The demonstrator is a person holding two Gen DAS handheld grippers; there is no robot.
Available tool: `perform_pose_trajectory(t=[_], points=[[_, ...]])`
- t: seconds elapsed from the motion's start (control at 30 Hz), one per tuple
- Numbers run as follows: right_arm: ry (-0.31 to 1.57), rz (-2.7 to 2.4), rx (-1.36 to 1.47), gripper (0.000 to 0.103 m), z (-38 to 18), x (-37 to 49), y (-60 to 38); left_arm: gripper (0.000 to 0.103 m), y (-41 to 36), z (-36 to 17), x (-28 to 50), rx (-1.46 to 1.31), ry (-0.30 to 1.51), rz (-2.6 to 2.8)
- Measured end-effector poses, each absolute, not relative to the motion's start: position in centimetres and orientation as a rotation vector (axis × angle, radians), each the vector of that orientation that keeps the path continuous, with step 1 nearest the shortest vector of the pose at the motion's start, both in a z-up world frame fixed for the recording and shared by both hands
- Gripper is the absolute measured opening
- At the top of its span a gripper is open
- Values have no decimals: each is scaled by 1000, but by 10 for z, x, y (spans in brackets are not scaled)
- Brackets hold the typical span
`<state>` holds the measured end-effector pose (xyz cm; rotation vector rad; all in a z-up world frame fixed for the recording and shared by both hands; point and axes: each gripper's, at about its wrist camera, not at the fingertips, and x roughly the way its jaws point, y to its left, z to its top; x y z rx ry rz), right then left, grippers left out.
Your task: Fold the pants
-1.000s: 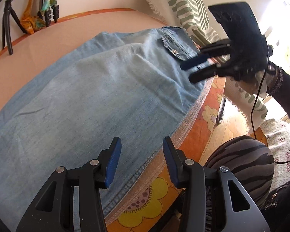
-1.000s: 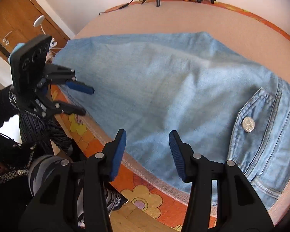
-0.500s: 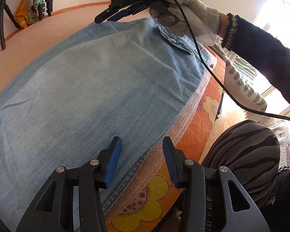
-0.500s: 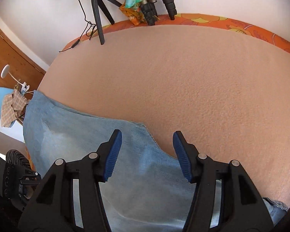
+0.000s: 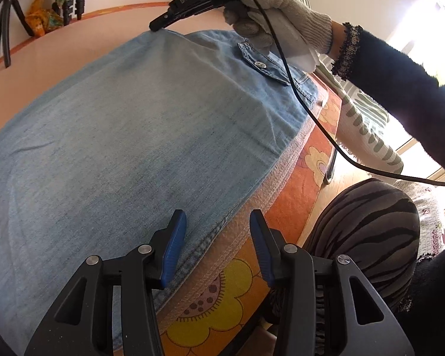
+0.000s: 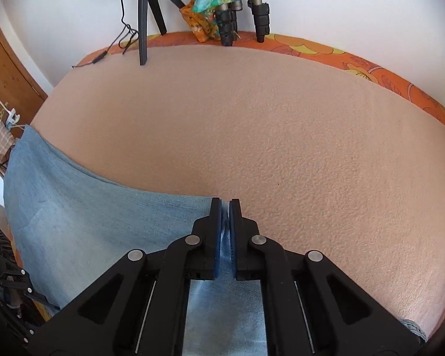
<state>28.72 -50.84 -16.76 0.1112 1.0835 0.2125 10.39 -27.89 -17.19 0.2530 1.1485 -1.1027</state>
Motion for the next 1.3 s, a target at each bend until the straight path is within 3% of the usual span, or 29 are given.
perform_pose_trajectory(t=[0.17,0.43,0.67,0.87,1.3], points=[[988,216,152,25,-130,234,-520,42,-219,-139,138,37,1068,-950],[1015,162,204,25,-113,126,-551,42,-122,-138,150,51,1066,-674],[968,177,178,30,-72,100,-527,42,-112,-167,133,123,1128,-661],[963,285,133,31,-64,111,-462,42,-119,-183,98,332,1084,-665],[1012,524,-69,31,-110,241,-303,42,-133,-163,99,252,976,-747]])
